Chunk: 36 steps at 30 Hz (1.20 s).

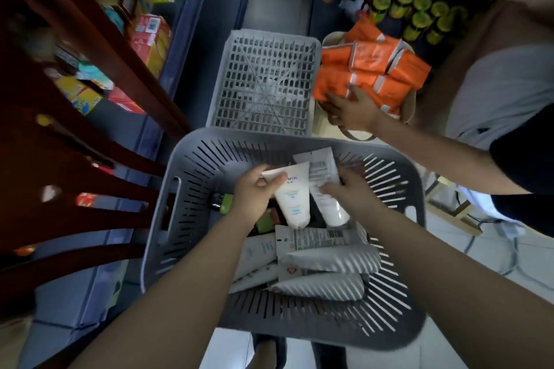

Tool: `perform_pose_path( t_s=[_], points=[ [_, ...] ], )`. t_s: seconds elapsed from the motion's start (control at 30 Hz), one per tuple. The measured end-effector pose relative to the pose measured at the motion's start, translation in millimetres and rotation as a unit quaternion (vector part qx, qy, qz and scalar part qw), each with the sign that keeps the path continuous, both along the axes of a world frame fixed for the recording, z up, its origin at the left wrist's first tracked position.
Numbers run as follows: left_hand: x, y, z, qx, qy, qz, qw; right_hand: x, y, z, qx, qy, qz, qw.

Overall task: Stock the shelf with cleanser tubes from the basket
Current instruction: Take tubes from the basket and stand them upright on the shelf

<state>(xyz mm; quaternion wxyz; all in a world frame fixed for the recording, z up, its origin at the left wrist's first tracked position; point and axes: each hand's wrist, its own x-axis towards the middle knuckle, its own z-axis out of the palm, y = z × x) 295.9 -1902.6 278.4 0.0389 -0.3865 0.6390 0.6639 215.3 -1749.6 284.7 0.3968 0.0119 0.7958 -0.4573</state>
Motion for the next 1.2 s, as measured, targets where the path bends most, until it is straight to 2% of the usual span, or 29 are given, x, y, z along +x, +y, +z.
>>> perform_pose_path(
  t_s=[0.2, 0.4, 0.53, 0.63, 0.73, 0.97, 1.2],
  points=[
    [23, -21, 123, -0.044, 0.067, 0.043, 0.996, 5, -21, 116, -0.132, -0.055, -0.028, 0.989],
    [72, -23, 265, -0.079, 0.174, 0.132, 0.973, 32, -43, 249, -0.280, -0.085, -0.015, 0.956],
    [121, -29, 362, -0.148, 0.240, 0.168, 0.945, 60, -65, 328, -0.351, -0.143, 0.048, 0.924],
    [162, -32, 430, -0.182, 0.278, 0.216, 0.918, 85, -84, 386, -0.389, -0.155, 0.104, 0.902],
    [207, -25, 492, -0.230, 0.285, 0.234, 0.901, 117, -104, 438, -0.439, -0.170, 0.160, 0.868],
    [305, -20, 579, -0.316, 0.290, 0.303, 0.851, 214, -135, 534, -0.476, -0.235, 0.267, 0.804],
    [396, -10, 627, -0.367, 0.263, 0.381, 0.807, 298, -155, 594, -0.466, -0.313, 0.378, 0.736]
  ],
)
